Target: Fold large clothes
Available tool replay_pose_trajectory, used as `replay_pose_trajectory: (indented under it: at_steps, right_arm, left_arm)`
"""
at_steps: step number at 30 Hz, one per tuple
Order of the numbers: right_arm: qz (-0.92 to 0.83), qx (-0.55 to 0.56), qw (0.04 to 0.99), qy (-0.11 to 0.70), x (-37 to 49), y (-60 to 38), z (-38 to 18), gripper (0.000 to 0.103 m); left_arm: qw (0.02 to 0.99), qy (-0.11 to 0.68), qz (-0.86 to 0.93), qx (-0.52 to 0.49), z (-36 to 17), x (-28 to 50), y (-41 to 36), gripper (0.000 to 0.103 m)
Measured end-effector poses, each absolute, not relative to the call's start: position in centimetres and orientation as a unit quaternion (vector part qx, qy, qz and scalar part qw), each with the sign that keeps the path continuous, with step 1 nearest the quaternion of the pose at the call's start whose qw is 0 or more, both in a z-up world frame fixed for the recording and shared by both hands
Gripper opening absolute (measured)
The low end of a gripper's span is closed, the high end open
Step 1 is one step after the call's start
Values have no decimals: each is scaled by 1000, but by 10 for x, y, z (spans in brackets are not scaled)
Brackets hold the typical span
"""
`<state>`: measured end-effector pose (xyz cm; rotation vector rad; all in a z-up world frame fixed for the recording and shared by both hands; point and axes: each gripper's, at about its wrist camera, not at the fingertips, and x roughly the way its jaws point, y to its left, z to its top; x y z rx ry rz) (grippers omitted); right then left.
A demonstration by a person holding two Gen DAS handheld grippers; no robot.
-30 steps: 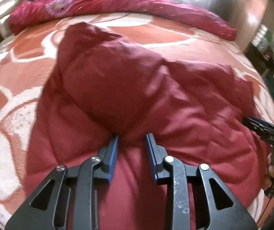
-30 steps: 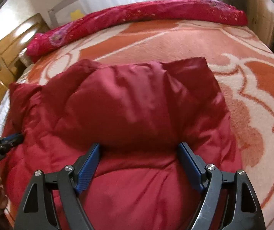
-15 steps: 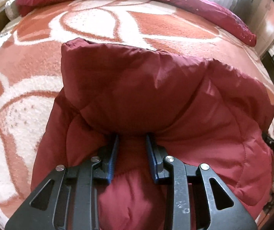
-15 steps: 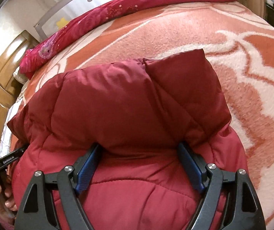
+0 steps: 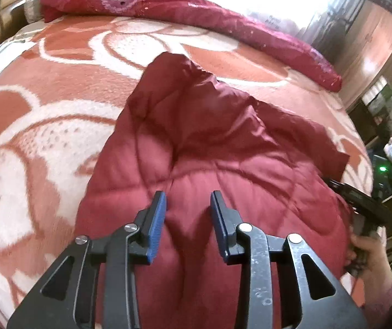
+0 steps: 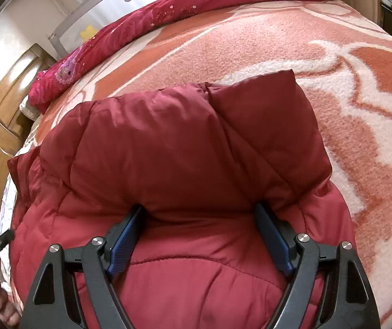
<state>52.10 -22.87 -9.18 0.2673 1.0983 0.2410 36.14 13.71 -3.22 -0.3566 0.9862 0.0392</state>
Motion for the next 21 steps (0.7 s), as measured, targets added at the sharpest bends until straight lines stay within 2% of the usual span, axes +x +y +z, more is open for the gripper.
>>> replay_pose_trajectory:
  at_steps: [5,7,9,11,14,15,21]
  right_arm:
    - [119,127,843,509,515,-229,-81,84]
    - [120,135,847,500,506,-232,-69,84]
    - [123,141,850,492,498,-235,-61,84]
    - [145,150,861,465,471,-244,-39,86]
    - [148,137,873,445,445,-256,-25,95]
    - [146,132,876,441,439,-261,-22,96]
    - [131,143,878,437,418,-296,-22,97]
  left_arm:
    - [866,464,20,-186,-28,337,148,31]
    - [869,460,28,-180,-25,332,155,36]
    - [873,454,33,-175,-22,328,164,57]
    - [877,447,41,-171,-20,323,172,67]
    - [876,447,33,-180,-23,322,187,75]
    - [875,448,27,-182,-26,322,190,77]
    - [857,470,0,-210,-50,330,206,78]
